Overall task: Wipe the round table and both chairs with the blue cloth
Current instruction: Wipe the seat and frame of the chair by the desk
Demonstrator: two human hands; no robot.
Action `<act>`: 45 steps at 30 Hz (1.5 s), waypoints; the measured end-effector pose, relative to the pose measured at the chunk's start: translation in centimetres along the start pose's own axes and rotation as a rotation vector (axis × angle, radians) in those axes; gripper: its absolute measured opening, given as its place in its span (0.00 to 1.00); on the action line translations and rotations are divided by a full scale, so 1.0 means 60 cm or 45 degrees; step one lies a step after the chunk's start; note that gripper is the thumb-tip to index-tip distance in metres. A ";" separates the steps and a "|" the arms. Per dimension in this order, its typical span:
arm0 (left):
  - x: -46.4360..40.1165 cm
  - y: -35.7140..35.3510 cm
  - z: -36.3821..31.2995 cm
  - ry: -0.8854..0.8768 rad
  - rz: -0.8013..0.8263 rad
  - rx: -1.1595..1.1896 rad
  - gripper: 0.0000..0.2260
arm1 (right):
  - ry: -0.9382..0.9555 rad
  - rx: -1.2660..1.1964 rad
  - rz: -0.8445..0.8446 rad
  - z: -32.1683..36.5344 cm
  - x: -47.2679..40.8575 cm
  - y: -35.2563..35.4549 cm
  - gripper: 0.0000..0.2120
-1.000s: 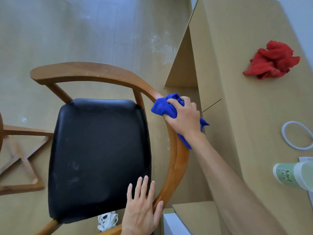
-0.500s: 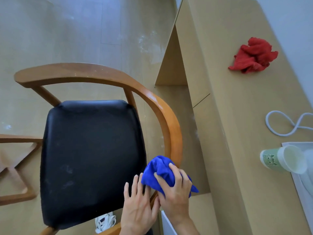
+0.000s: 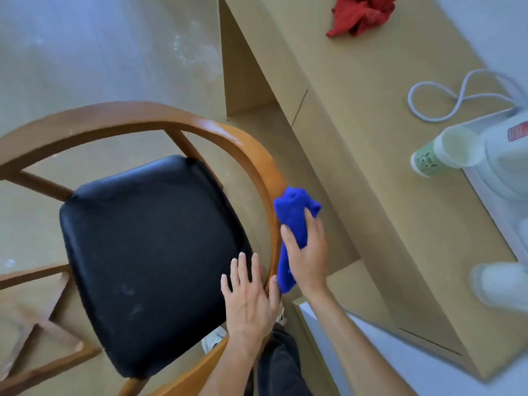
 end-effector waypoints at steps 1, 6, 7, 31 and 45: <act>0.001 -0.001 0.001 -0.007 -0.007 -0.009 0.29 | -0.056 -0.057 0.028 -0.023 0.053 -0.007 0.12; -0.001 -0.017 0.001 -0.038 -0.039 -0.029 0.29 | -0.237 -0.250 0.041 -0.065 0.108 -0.031 0.09; -0.001 -0.020 -0.002 -0.052 -0.050 -0.037 0.29 | -0.251 -0.285 0.019 -0.065 0.084 -0.028 0.07; -0.004 -0.016 0.003 -0.031 -0.055 0.122 0.32 | -0.056 0.190 -0.227 -0.012 -0.020 -0.020 0.24; 0.002 -0.015 0.015 -0.050 0.025 0.452 0.20 | 0.032 0.628 -0.111 -0.037 0.127 -0.048 0.25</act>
Point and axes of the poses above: each hand's wrist, its own x-axis away from the middle knuckle, its own y-axis out of the back of the hand, z = x × y, the point moved 6 cm from there along -x, towards the middle knuckle, and after that the axes turned 5 degrees about z, right-handed, at the moved point
